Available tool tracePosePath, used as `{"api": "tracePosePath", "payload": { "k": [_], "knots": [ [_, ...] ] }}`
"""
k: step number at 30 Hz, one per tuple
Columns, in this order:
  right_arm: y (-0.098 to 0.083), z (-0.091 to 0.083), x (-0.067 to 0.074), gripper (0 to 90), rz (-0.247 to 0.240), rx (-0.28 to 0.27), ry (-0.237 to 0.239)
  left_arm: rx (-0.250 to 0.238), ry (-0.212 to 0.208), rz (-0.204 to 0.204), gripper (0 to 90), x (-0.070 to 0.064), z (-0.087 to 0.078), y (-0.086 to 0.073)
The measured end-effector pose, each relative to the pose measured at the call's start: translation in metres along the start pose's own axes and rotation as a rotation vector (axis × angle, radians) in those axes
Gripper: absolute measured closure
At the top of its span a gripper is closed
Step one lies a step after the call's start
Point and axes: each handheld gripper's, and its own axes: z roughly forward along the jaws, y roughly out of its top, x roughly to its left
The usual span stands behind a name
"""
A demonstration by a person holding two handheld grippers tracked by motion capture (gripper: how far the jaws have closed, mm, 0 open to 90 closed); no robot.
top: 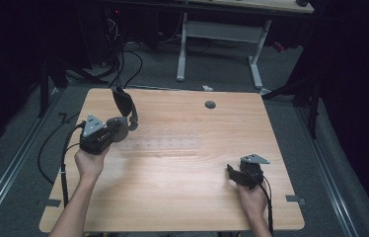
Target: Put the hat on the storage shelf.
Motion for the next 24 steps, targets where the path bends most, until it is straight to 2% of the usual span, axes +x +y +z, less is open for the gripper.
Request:
{"api": "tracePosePath", "payload": {
  "k": [16, 24],
  "knots": [
    [0.0000, 0.0000, 0.0000, 40.7, 0.000, 0.000, 0.000, 0.006, 0.024, -0.018, 86.4, -0.0074, 0.0053, -0.0010],
    [0.0000, 0.0000, 0.0000, 40.6, -0.001, 0.000, 0.000, 0.006, 0.039, -0.076, 86.4, -0.0094, 0.0066, 0.0018]
  ]
}}
